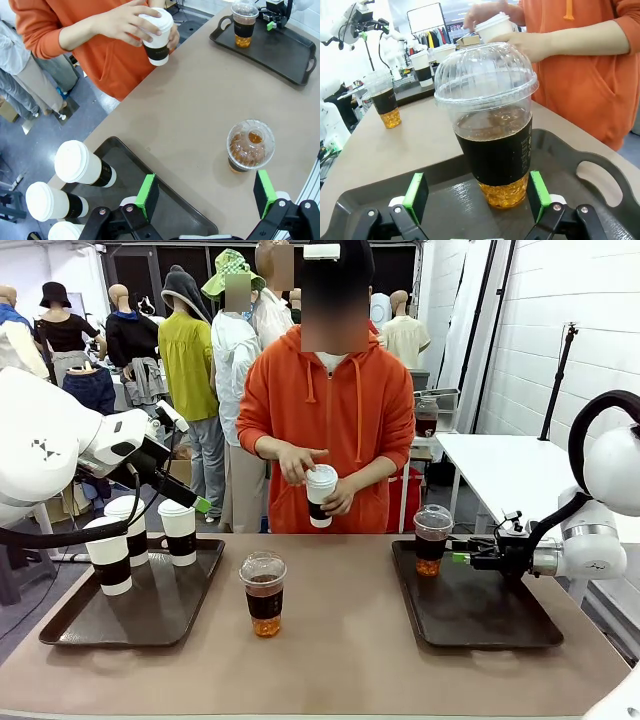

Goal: Distribute the coffee onto the tray.
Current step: Pick up another iced Americano from the middle of the table and place it on the right Handle tray.

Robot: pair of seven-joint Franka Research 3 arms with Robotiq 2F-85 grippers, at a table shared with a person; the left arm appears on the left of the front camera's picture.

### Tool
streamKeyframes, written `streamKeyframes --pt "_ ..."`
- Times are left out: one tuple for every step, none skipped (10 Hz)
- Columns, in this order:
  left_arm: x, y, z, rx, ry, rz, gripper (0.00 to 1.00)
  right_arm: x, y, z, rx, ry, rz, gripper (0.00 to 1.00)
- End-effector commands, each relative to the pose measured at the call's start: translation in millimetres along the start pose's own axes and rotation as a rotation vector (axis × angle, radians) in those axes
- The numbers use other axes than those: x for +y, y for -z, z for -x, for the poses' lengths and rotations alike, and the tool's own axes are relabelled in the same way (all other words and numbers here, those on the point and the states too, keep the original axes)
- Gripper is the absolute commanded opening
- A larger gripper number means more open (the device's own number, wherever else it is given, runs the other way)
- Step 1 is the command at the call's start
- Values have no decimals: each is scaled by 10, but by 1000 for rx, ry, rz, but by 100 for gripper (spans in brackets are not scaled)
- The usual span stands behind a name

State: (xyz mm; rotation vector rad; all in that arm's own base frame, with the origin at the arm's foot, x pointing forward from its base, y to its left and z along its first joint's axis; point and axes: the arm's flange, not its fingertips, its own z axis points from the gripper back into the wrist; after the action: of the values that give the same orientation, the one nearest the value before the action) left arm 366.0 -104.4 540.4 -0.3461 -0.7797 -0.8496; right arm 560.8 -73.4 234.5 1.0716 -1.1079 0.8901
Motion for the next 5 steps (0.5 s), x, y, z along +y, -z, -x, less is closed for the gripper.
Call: streamKeyframes --pt "15 6 25 -8 -2 15 100 0 0 0 0 0 0 100" --pt "15 6 25 -8 -2 15 100 -10 -20 -55 -3 -14 -27 100" --pt "15 6 25 -8 -2 15 100 25 -30 -57 1 -18 -24 100" --pt "15 6 25 -8 -2 15 100 179 -35 -27 -1 -12 -26 100" --pt "15 6 25 -8 -2 15 100 232 -64 -27 7 -12 -25 100"
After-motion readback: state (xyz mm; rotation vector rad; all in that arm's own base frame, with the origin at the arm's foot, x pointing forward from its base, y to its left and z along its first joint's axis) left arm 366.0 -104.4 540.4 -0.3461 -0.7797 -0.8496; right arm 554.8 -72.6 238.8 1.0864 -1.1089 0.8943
